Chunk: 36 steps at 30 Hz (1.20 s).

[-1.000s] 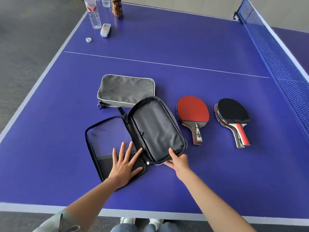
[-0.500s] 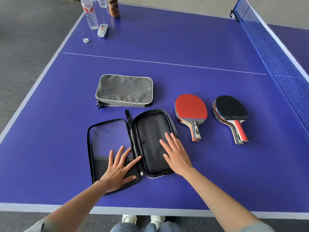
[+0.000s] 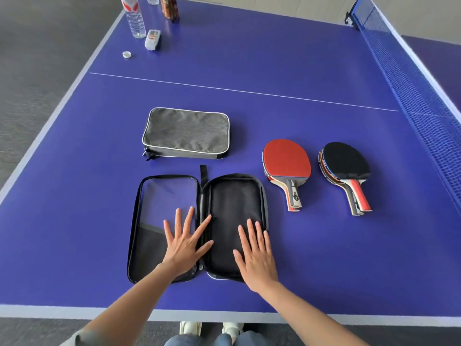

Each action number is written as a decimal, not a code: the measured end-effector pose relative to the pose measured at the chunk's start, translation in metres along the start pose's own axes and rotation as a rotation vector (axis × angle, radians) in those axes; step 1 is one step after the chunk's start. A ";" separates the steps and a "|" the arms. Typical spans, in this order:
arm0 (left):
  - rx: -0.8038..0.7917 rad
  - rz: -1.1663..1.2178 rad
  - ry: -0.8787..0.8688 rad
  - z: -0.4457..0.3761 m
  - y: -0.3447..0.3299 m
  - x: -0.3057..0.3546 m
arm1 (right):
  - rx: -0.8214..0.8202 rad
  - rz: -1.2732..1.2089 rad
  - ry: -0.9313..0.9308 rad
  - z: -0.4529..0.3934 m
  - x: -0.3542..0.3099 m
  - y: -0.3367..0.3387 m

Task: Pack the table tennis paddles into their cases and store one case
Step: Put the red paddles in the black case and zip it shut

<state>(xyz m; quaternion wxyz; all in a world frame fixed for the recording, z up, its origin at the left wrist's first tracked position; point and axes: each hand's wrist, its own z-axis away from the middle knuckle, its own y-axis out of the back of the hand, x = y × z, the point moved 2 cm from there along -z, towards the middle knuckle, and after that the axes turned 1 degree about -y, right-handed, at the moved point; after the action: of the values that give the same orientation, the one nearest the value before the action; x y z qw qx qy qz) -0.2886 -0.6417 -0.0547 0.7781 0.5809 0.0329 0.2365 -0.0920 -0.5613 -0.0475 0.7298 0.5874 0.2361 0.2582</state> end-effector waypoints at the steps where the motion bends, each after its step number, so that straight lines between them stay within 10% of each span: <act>1: 0.009 0.003 -0.004 -0.003 0.001 0.000 | -0.007 -0.011 -0.006 -0.001 -0.002 0.001; 6: 0.102 0.050 -0.035 -0.023 0.011 0.018 | 0.183 -0.286 -0.060 -0.025 0.010 0.031; 10: 0.043 0.009 -0.021 -0.033 0.004 0.027 | 0.451 -0.487 -0.517 -0.066 0.067 0.073; 14: 0.035 -0.006 -0.004 -0.033 0.001 0.026 | 0.124 -0.568 -0.811 -0.113 0.117 0.082; 18: 0.072 0.018 -0.009 -0.032 0.004 0.027 | -0.118 -0.525 -0.809 -0.143 0.128 0.073; 36: 0.027 -0.025 0.013 -0.036 -0.002 0.024 | 0.059 -0.620 -0.709 -0.121 0.116 0.089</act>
<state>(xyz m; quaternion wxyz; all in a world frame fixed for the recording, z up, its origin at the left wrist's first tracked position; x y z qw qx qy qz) -0.2782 -0.6004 -0.0627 0.7729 0.5893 0.0484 0.2300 -0.0917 -0.3804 0.0103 0.7911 0.5616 0.1435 -0.1952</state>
